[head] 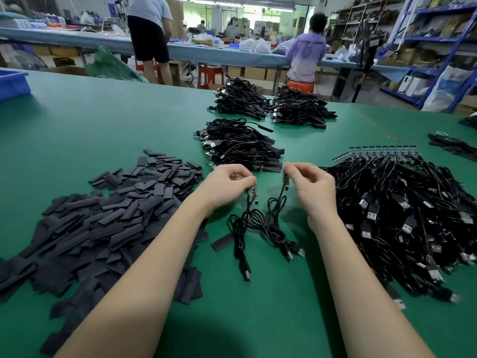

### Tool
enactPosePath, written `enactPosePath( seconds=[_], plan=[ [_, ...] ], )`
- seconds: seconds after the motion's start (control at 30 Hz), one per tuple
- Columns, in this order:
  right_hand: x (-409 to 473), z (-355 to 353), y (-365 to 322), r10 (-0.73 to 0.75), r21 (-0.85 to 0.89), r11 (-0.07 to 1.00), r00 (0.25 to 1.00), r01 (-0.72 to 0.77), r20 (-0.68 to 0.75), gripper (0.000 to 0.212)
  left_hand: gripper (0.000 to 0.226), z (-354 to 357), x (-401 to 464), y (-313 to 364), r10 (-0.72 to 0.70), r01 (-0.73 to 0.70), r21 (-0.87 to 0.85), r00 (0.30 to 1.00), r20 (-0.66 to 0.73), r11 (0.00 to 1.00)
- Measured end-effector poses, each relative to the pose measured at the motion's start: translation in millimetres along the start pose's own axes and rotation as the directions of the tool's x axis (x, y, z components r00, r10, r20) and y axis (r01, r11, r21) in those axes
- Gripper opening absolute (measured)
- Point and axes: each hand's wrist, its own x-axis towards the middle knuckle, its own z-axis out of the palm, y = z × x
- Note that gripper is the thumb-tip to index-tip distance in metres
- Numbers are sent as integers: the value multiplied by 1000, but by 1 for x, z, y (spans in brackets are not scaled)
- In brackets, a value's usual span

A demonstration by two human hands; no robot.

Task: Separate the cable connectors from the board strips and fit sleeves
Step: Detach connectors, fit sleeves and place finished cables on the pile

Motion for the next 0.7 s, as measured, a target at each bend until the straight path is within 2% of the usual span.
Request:
enactPosePath(
  seconds=[0.03,0.1,0.2,0.23,0.3,0.37,0.47,0.6,0.63,0.7],
  plan=[
    [1,2,1,-34,-15,999,998,33,-56,14,11,1,0,-1,-29,29,4,1000,4,1000],
    [1,5,1,-70,-58,996,996,67,-61,15,10,4,-1,0,-66,66,-30,998,9,997],
    [1,9,-4,-88,-21,996,996,89,27,14,7,11,-2,2,114,-90,206,988,-105,974],
    [1,10,-7,-107,-9,994,994,107,37,14,9,16,-3,5,174,-150,189,977,-120,971],
    [2,11,-12,-138,3,990,990,138,42,12,13,28,-4,12,199,-199,6,978,-59,980],
    [3,10,-17,-122,33,992,991,121,55,11,11,38,-6,18,165,-164,-183,986,-9,969],
    [3,9,-23,-75,33,997,992,72,105,11,8,46,-8,17,111,-111,-305,994,-16,946],
    [-4,12,-32,-54,54,997,991,48,118,12,16,43,-9,18,46,-1,-416,994,98,909],
    [-6,13,-36,-54,18,998,992,52,112,11,18,43,-10,19,33,13,-430,995,98,903],
    [-9,16,-45,-119,-178,975,989,134,89,10,19,43,-7,16,-1,37,-458,997,80,888]
  ],
)
